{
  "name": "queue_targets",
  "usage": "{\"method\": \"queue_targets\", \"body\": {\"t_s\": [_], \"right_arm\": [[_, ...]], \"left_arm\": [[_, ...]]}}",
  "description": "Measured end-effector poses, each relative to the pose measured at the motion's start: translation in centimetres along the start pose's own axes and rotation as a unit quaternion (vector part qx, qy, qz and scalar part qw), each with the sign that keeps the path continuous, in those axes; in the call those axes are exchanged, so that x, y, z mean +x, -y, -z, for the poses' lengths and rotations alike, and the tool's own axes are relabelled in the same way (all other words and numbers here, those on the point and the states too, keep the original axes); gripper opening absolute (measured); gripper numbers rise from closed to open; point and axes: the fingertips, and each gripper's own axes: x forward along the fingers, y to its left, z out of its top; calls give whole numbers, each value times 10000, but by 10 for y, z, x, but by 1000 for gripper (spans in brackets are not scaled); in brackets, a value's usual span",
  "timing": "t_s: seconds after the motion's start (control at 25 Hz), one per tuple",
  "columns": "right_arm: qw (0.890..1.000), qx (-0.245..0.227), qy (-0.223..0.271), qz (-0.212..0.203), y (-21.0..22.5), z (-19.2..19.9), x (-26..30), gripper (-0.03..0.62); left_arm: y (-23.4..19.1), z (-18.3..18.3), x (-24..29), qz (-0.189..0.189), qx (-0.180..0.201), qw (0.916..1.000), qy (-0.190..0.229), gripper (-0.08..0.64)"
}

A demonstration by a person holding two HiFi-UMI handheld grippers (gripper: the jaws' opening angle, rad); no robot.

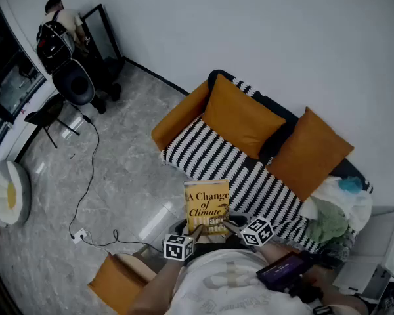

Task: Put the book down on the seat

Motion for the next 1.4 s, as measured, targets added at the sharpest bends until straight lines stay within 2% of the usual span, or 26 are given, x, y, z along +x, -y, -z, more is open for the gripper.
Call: {"method": "queue_targets", "body": {"t_s": [0.2,0.44,0.88,1.12,1.4], "right_arm": [[9999,-159,18,24,-24,-13,6,95],[9996,-172,227,80,-25,-33,9,97],[9989,-309,300,178,-30,-50,12,97],[9986,-435,270,137,-36,-59,21,97],[9994,-240,246,-84,-38,-68,40,97]], "left_arm": [[-10,3,-25,0,-125,9999,115,273],[-19,-19,-31,5,37,9995,309,272],[-26,-31,-38,95,41,9989,453,272],[-36,-32,-46,36,-16,9988,488,270],[-54,-35,-53,-137,-117,9984,538,265]]}}
